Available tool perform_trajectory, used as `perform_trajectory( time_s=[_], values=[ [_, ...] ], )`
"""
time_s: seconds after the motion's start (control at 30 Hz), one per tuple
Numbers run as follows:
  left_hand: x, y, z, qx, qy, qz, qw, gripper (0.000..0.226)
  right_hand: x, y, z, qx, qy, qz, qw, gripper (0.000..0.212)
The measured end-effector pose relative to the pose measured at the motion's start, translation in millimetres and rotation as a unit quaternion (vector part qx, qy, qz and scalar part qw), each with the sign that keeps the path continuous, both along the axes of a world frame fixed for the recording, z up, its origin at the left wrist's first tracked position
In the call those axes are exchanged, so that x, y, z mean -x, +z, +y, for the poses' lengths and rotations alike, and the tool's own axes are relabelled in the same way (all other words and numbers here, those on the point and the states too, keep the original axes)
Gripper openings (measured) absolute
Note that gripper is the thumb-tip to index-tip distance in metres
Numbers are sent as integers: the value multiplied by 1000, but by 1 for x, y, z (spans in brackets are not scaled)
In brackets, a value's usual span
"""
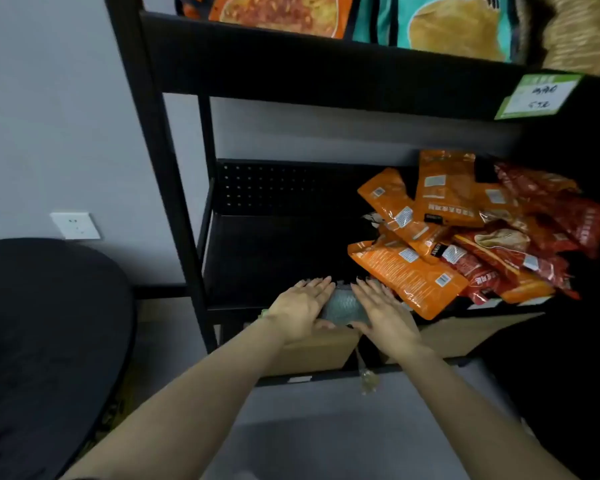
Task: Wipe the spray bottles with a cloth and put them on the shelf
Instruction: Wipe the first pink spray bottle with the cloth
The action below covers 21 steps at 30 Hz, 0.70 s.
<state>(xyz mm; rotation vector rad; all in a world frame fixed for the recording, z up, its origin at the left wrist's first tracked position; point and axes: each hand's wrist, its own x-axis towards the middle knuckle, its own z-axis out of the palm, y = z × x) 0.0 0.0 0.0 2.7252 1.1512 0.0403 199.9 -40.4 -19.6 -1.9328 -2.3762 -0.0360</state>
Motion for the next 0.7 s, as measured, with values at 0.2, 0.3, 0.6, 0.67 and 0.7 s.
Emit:
perform_trajectory(
  time_s=[0.2,0.3,0.6,0.67,0.7],
  values=[
    [-29,-15,9,14,38,0,999,56,-7,-19,13,-116,35,-14,992,61],
    [-25,-18,10,-5,46,-21,999,39,-6,-17,16,-172,67,-11,983,56],
    [49,-3,-14,-124,-51,-139,981,64,36,5,-11,-209,157,41,964,65],
    [78,1,-25,-146,-58,-146,977,67,56,14,-19,-207,190,50,958,62],
    [91,7,-33,-156,-57,-150,975,65,66,17,-21,-209,204,54,955,61]
  ],
)
